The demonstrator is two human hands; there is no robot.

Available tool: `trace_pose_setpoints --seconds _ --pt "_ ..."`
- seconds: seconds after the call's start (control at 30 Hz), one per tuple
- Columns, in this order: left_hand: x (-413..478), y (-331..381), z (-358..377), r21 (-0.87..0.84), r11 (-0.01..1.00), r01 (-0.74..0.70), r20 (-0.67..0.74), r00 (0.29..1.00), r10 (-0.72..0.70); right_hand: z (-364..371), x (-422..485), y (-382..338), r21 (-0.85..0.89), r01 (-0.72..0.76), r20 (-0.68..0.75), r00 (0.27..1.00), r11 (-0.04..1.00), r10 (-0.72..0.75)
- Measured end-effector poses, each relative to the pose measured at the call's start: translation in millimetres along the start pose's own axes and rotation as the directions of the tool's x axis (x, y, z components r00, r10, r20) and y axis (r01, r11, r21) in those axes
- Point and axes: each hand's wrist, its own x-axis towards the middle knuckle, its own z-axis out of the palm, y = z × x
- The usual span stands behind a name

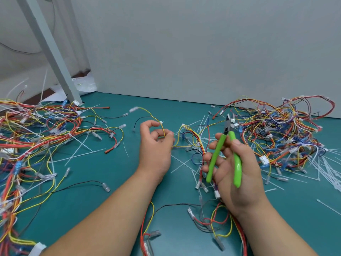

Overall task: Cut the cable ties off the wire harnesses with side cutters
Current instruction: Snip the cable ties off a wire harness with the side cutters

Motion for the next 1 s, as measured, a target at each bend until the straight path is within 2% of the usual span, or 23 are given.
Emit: trace_pose_setpoints --seconds 0.07,0.13,0.23,0.3,0.37,0.47,0.6,0.67,0.73,0.8,0.9,1.0 --pt "-6 2 3 0.173 0.979 -0.106 -0.029 0.993 0.113 0 2 1 0.032 -0.039 -0.020 0.999 0.999 0.040" --pt "-11 7 4 0.407 0.895 -0.183 -0.047 0.974 0.221 -1 2 0 0.032 -0.055 -0.055 0.997 0.998 0.057" --pt "-9 22 -3 0.614 0.770 -0.177 -0.060 0.961 0.269 -2 4 -2 -0.021 -0.087 -0.109 0.990 0.996 0.085" --pt "-5 35 -10 0.689 0.716 -0.113 -0.041 0.980 0.194 -3 5 -3 -0.016 -0.130 -0.119 0.985 0.991 0.127" --pt "-6 43 -10 0.720 0.693 -0.024 0.030 1.000 0.004 -4 6 -3 0.002 -0.187 -0.080 0.979 0.982 0.187" --pt "-18 42 1 0.770 0.638 0.023 0.173 0.954 -0.243 -4 5 -4 0.024 -0.244 0.017 0.970 0.969 0.244" --pt "-28 39 12 0.739 0.672 0.049 0.202 0.935 -0.291 -7 4 -4 0.049 -0.250 0.136 0.961 0.967 0.241" --pt "-28 40 14 0.620 0.772 0.139 0.184 0.931 -0.315 -7 4 -4 0.068 -0.259 0.184 0.952 0.963 0.243" --pt "-29 45 15 0.411 0.869 0.274 0.189 0.907 -0.375 -8 4 -7 0.077 -0.273 0.249 0.937 0.959 0.247" --pt "-31 53 16 0.347 0.879 0.328 0.232 0.877 -0.420 -9 4 -10 0.084 -0.291 0.333 0.910 0.953 0.249" --pt "-31 63 17 0.399 0.865 0.304 0.271 0.862 -0.428 -11 3 -14 0.151 -0.292 0.382 0.899 0.944 0.216" --pt "-24 83 18 0.405 0.888 0.220 0.246 0.909 -0.337 -13 5 -16 0.201 -0.213 0.292 0.945 0.956 0.149"
